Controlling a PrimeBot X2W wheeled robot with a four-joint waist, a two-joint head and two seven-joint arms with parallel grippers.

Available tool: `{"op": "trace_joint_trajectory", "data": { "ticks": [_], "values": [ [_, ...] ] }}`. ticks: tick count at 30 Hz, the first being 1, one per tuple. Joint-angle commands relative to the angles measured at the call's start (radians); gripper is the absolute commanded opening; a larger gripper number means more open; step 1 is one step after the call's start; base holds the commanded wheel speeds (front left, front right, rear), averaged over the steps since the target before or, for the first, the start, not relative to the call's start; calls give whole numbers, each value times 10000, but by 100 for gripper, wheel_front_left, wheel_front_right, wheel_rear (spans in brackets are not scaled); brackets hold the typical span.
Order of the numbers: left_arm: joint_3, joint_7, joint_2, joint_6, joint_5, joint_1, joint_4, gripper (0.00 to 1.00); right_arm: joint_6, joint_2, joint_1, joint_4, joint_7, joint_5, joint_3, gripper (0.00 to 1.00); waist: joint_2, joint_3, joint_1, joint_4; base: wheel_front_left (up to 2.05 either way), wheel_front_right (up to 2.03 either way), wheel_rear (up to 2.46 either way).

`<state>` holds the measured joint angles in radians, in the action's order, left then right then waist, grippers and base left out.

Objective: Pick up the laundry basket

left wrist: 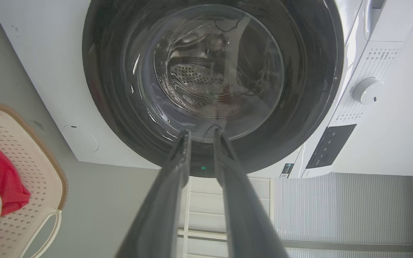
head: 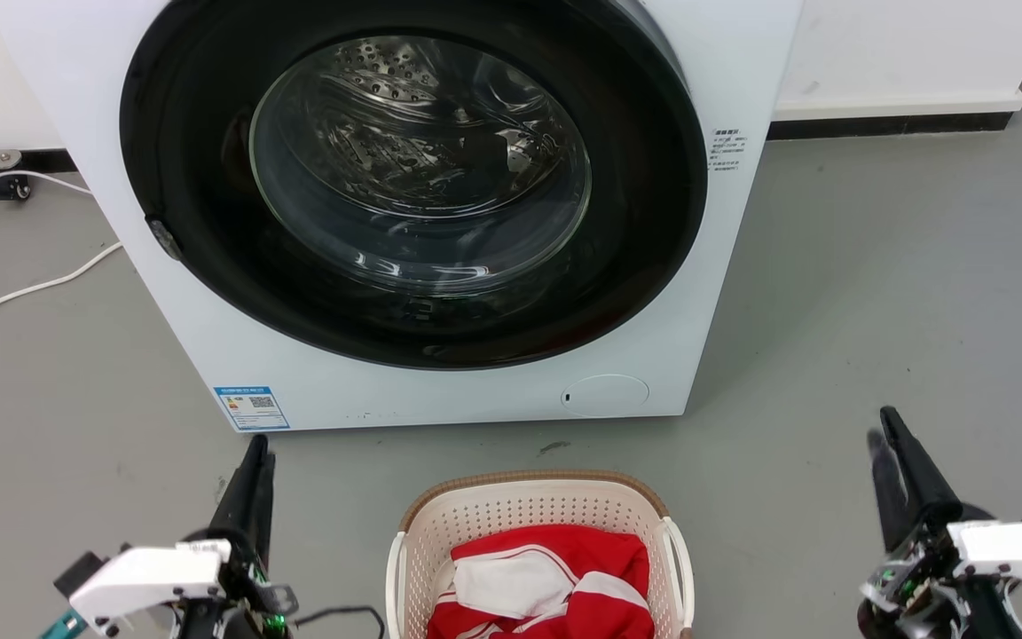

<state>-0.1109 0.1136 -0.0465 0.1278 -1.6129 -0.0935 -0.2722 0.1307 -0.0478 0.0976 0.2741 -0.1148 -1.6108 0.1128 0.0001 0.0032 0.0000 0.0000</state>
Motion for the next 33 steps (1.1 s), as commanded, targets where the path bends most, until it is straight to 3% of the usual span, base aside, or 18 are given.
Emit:
{"op": "trace_joint_trajectory", "data": {
  "ticks": [1,10,33],
  "values": [
    [7,-17,0,0,1,17,-3,100,0,2,-17,12,13,3,-7,100,-1,1,0,0,0,0,0],
    [-33,-480,-6,5,877,85,349,100,0,-2,-142,-236,478,880,-11,100,-1,19,0,-2,0,0,0],
    [306,-1466,-21,-522,5187,376,1434,100,0,-13,-615,-1705,1467,6609,-543,100,-1,94,0,-1,0,0,0]
  ]
}}
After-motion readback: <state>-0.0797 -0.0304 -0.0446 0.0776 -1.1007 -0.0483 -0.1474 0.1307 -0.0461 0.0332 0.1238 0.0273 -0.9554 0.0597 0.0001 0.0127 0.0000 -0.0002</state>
